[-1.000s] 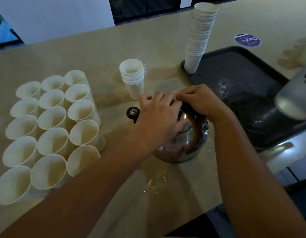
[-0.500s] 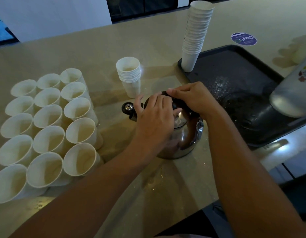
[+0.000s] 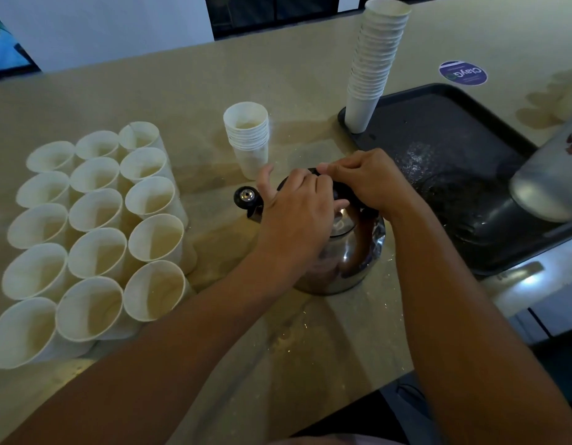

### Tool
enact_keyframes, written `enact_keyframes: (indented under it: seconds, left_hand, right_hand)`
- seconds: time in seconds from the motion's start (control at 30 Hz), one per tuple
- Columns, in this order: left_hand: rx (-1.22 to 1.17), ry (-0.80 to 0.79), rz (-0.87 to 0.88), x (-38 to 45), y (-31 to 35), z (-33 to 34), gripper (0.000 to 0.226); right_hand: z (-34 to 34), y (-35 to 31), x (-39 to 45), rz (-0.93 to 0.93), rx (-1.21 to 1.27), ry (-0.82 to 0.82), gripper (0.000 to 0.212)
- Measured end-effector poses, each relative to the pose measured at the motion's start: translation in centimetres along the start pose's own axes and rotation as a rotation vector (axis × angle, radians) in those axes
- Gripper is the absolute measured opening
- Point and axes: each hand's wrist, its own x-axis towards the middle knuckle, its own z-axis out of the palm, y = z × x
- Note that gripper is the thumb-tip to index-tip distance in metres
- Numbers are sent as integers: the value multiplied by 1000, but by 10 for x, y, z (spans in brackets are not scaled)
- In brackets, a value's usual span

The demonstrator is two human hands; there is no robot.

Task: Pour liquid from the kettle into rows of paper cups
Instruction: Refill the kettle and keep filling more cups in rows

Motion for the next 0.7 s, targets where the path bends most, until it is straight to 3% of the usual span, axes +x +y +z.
enact_keyframes:
  seconds: [0.27,0.53,0.7]
  left_hand:
    - [108,19,162,1,-11,2,39]
    - [59,33,71,0,-9,4,42]
    - [-137,-35,-62,9,-10,1,40]
  right_hand:
    - [1,2,7,-32,-162,4,40]
    - [2,8,11,-71,-194,64,14]
    - [3,6,14,-47,-235,109,25]
